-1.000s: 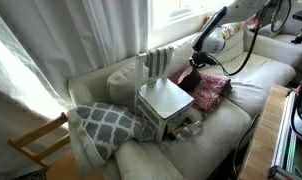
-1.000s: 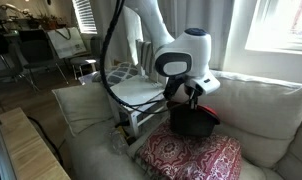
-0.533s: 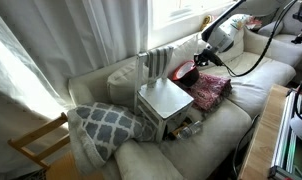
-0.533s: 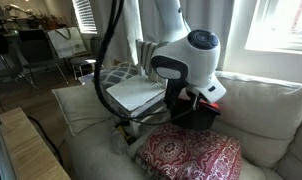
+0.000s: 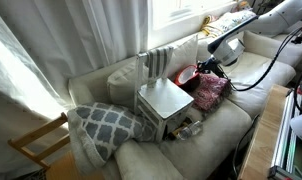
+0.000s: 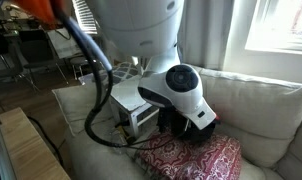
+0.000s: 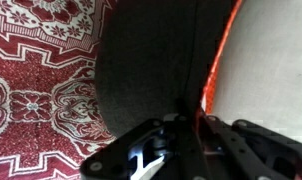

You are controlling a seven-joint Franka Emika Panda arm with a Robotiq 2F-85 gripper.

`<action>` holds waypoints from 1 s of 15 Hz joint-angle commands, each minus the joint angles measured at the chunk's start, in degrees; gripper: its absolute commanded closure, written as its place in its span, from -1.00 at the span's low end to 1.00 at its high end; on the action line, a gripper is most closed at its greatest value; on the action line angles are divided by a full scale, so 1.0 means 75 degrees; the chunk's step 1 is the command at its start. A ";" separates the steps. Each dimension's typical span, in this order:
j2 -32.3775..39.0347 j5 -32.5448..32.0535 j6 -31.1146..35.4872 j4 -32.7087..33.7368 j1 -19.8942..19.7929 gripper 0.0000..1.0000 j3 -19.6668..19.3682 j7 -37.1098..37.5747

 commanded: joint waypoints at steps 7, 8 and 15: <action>0.2296 -0.3345 0.2098 0.0388 -0.0919 0.96 0.0555 0.3189; 0.2428 -0.3554 0.2219 0.0441 -0.0943 0.96 0.0582 0.3419; 0.1814 -0.4061 0.2645 0.0534 -0.0237 0.96 -0.0300 0.5096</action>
